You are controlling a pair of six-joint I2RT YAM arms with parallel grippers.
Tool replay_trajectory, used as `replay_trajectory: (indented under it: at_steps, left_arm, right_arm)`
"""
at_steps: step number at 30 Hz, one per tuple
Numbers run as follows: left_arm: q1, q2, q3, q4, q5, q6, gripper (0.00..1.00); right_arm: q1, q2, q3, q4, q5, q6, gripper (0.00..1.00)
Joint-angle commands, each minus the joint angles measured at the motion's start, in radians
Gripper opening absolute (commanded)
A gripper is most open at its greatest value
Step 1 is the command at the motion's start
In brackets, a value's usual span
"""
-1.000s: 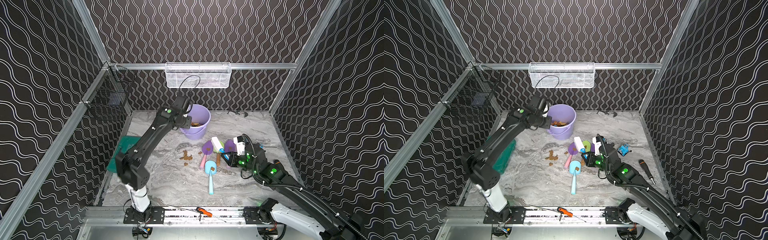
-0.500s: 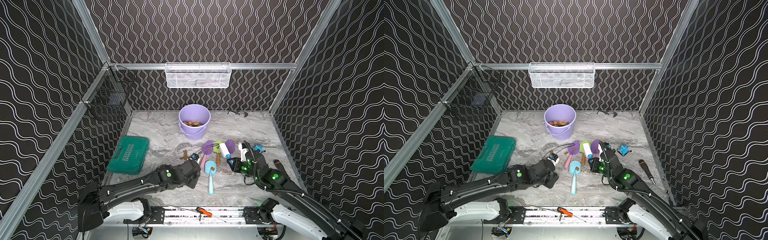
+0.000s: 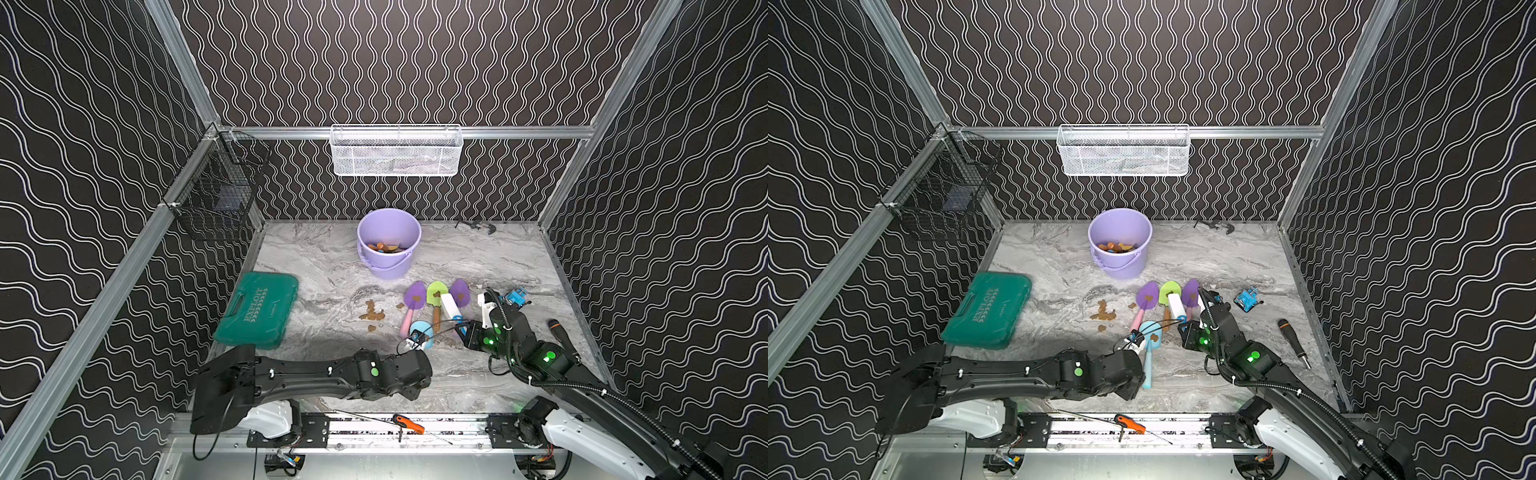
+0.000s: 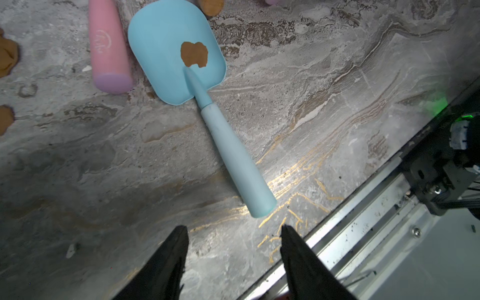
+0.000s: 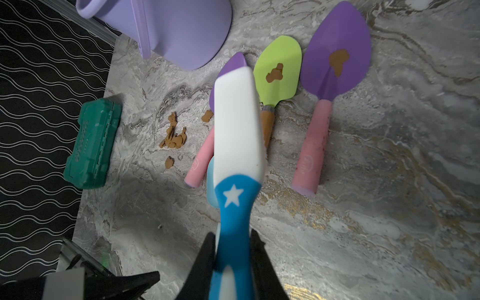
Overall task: Brush the soil off the hand trowel and place it into the bucket
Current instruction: Pick up the hand trowel from the center of the board.
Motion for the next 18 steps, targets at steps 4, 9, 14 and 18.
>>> replay_trajectory:
  at_steps: [4,9,14,18]
  left_arm:
    - [-0.008,0.033,0.011,0.047,-0.036,-0.021,0.61]
    - [-0.013,0.056,0.019,0.045,-0.043,-0.031,0.60]
    - [-0.013,0.055,0.003,0.051,-0.056,-0.043,0.60]
    - [-0.013,0.067,0.006,0.051,-0.060,-0.053,0.60]
  right_arm:
    - [0.001,-0.003,-0.004,0.030,-0.032,0.006,0.00]
    - [0.000,-0.008,-0.010,0.039,-0.042,0.010,0.00]
    - [0.000,-0.044,-0.029,0.045,-0.047,0.013,0.00]
    - [0.000,-0.040,-0.028,0.034,-0.043,0.012,0.00]
